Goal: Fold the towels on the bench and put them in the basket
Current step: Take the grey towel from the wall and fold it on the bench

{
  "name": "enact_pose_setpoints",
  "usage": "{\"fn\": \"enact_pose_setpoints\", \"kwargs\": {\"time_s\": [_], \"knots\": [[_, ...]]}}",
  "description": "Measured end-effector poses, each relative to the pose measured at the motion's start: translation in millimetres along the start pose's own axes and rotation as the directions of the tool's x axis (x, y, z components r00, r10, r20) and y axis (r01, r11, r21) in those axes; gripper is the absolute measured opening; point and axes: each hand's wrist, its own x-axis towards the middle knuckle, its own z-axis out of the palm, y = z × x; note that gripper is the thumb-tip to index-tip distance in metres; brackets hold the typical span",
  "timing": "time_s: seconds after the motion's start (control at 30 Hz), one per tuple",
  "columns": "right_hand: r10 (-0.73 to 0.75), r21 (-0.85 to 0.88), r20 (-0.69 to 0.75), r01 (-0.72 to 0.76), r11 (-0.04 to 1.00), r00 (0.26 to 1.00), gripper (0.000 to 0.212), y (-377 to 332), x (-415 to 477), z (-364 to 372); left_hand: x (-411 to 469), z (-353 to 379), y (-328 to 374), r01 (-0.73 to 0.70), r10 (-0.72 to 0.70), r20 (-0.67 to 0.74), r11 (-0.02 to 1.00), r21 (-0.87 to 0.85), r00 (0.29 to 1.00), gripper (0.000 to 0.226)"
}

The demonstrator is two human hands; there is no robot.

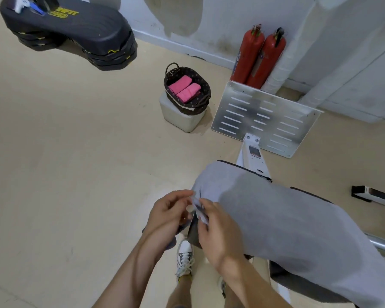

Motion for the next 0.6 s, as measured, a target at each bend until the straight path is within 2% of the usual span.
{"fn": "enact_pose_setpoints", "kwargs": {"time_s": [0.07,0.1,0.2,0.27,0.33,0.4,0.5,0.6], "knots": [[0.036,0.084,-0.121,-0.026,0.996,0.992,0.020,2,-4,0,26,3,2,0.040,-0.035,-0.057,0.995,0.086,0.998,0.028],[0.063,0.130,-0.141,-0.044,0.990,0.988,0.017,4,-7,1,39,6,4,0.053,-0.049,-0.029,0.986,0.158,0.998,0.028],[0.122,0.295,-0.111,-0.084,0.952,0.986,0.024,9,-13,0,80,19,5,0.103,-0.134,0.144,0.974,0.203,0.981,0.024],[0.150,0.409,-0.082,-0.104,0.907,0.985,0.025,9,-16,0,102,30,8,0.117,-0.151,0.145,0.969,0.219,0.978,0.027],[0.204,0.533,0.003,-0.174,0.828,0.979,0.042,4,-18,-5,117,37,14,0.116,-0.131,0.094,0.983,0.144,0.987,0.029],[0.238,0.660,0.113,-0.252,0.708,0.965,0.047,0,-18,-13,125,40,18,0.093,-0.099,0.053,0.990,0.102,0.994,0.033],[0.167,0.811,0.299,-0.343,0.474,0.939,0.037,0,-19,-20,126,31,23,-0.018,0.021,-0.011,0.973,0.231,1.000,0.047],[0.150,0.807,0.437,-0.460,0.370,0.887,0.034,-8,-19,-14,121,8,25,-0.070,0.095,-0.050,0.926,0.371,0.994,0.057]]}}
